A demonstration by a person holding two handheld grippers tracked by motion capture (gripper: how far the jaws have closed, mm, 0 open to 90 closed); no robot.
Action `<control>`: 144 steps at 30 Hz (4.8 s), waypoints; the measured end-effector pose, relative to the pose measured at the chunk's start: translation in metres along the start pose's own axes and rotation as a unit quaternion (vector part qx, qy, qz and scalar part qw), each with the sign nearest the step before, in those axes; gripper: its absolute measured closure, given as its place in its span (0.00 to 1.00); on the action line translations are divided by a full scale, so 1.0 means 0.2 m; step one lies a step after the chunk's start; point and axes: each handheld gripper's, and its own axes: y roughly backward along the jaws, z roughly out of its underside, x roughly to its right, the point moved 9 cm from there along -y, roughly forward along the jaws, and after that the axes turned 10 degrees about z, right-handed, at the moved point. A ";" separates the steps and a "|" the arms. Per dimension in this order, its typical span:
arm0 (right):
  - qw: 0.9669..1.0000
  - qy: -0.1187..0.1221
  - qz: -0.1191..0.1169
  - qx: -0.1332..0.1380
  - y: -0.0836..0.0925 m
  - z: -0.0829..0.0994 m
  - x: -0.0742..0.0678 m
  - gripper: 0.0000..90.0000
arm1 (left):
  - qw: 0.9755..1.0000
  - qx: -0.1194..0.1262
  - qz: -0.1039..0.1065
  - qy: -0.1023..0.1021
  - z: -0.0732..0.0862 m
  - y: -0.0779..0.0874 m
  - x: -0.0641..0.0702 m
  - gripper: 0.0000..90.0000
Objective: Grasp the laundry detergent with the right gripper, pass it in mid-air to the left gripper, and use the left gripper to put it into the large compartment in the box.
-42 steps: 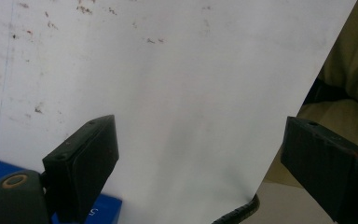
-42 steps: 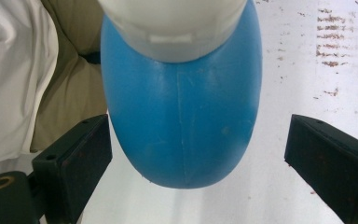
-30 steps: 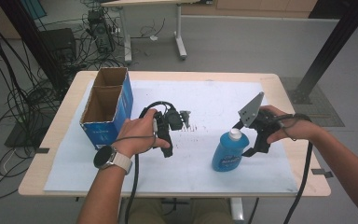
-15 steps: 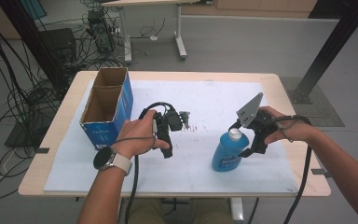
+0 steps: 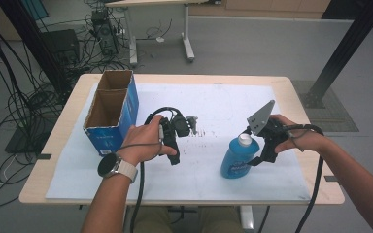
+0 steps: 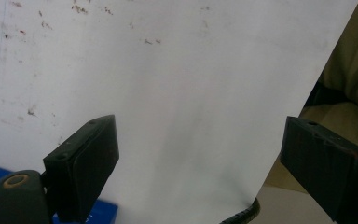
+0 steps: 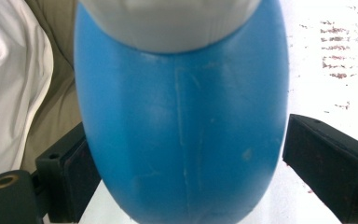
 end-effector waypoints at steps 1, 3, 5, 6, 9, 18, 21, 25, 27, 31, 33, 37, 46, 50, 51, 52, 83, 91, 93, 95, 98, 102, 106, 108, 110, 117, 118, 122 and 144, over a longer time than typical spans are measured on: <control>1.000 -0.001 0.000 0.002 0.00 0.00 0.00 0.10 | 1.000 0.001 0.001 0.002 0.00 0.00 0.00 0.13; 1.000 -0.003 0.000 0.004 0.00 0.01 0.00 0.10 | 1.000 0.000 0.000 0.001 0.00 0.00 0.00 0.13; 1.000 -0.004 0.001 0.003 -0.01 0.01 0.00 0.10 | 1.000 0.001 0.001 0.000 0.00 -0.01 0.00 0.13; 1.000 -0.010 0.001 0.002 -0.01 0.01 -0.01 0.10 | 1.000 0.000 0.001 0.000 0.00 -0.01 0.00 0.13; 1.000 -0.010 0.004 0.006 0.00 0.00 -0.01 0.10 | 1.000 0.003 0.001 0.002 0.00 -0.01 0.00 0.13; 1.000 -0.013 0.000 0.015 -0.02 0.01 -0.02 0.12 | 1.000 0.002 0.001 0.002 0.00 -0.01 0.00 0.13; 1.000 -0.015 0.001 0.019 -0.03 0.02 -0.02 0.12 | 1.000 0.004 0.001 0.002 -0.01 -0.01 0.00 0.13; 1.000 -0.015 0.000 0.023 -0.04 0.02 -0.03 0.13 | 1.000 0.001 0.002 0.000 -0.01 -0.01 0.00 0.13; 1.000 -0.016 0.000 0.023 -0.04 0.02 -0.03 0.13 | 1.000 0.005 0.002 0.002 -0.01 -0.01 0.00 0.13; 1.000 -0.017 -0.001 0.024 -0.05 0.03 -0.03 0.14 | 1.000 0.003 0.002 0.001 0.00 -0.01 0.00 0.13; 1.000 -0.017 -0.001 0.025 -0.05 0.03 -0.03 0.14 | 1.000 0.004 0.001 0.002 -0.01 -0.01 0.00 0.13; 0.999 -0.019 0.001 0.030 -0.05 0.03 -0.03 0.15 | 1.000 0.005 0.002 0.003 -0.01 -0.02 0.00 0.13; 0.999 -0.020 0.002 0.037 -0.06 0.03 -0.03 0.16 | 1.000 0.005 0.003 0.003 -0.01 -0.02 0.00 0.13; 0.999 -0.019 0.003 0.039 -0.07 0.03 -0.03 0.17 | 1.000 0.002 0.002 0.000 -0.01 -0.02 0.00 0.13; 0.999 -0.019 0.003 0.040 -0.07 0.03 -0.03 0.17 | 1.000 0.002 0.002 0.000 0.00 -0.02 0.00 0.13; 0.999 -0.018 0.003 0.039 -0.07 0.03 -0.03 0.17 | 1.000 0.003 0.002 0.001 0.00 -0.02 0.00 0.13; 0.997 -0.028 0.007 0.070 -0.09 0.05 -0.05 0.21 | 1.000 0.004 0.003 0.002 -0.01 -0.02 0.00 0.13; 0.997 -0.031 0.007 0.074 -0.10 0.06 -0.05 0.22 | 1.000 0.006 0.003 0.004 -0.01 -0.03 0.00 0.13; 0.997 -0.033 0.007 0.076 -0.10 0.06 -0.05 0.22 | 1.000 0.006 0.003 0.004 -0.01 -0.03 0.00 0.13; 0.996 -0.032 0.007 0.080 -0.11 0.06 -0.05 0.23 | 1.000 0.007 0.003 0.004 -0.01 -0.03 0.00 0.13; 0.996 -0.033 0.007 0.081 -0.11 0.06 -0.05 0.24 | 1.000 0.006 0.003 0.004 -0.01 -0.03 0.00 0.13; 0.996 -0.034 0.007 0.082 -0.11 0.06 -0.05 0.25 | 1.000 0.006 0.003 0.004 -0.01 -0.03 0.01 0.13; 0.996 -0.033 0.007 0.084 -0.11 0.06 -0.05 0.25 | 1.000 0.007 0.003 0.005 -0.01 -0.03 0.01 0.13; 0.996 -0.036 0.007 0.083 -0.11 0.07 -0.05 0.25 | 1.000 0.006 0.003 0.005 -0.01 -0.03 0.01 0.13; 0.996 -0.035 0.006 0.084 -0.12 0.07 -0.05 0.25 | 1.000 0.007 0.003 0.004 -0.01 -0.03 0.01 0.13; 0.995 -0.039 0.009 0.091 -0.12 0.07 -0.05 0.26 | 1.000 0.005 0.004 0.002 -0.01 -0.03 0.00 0.13; 0.995 -0.039 0.009 0.091 -0.12 0.07 -0.05 0.26 | 1.000 0.005 0.004 0.002 -0.01 -0.03 0.00 0.13; 0.995 -0.038 0.009 0.094 -0.13 0.07 -0.05 0.26 | 1.000 0.005 0.004 0.002 -0.01 -0.03 0.00 0.13; 0.993 -0.045 0.008 0.107 -0.15 0.07 -0.05 0.29 | 1.000 0.006 0.005 0.003 -0.01 -0.04 0.00 0.13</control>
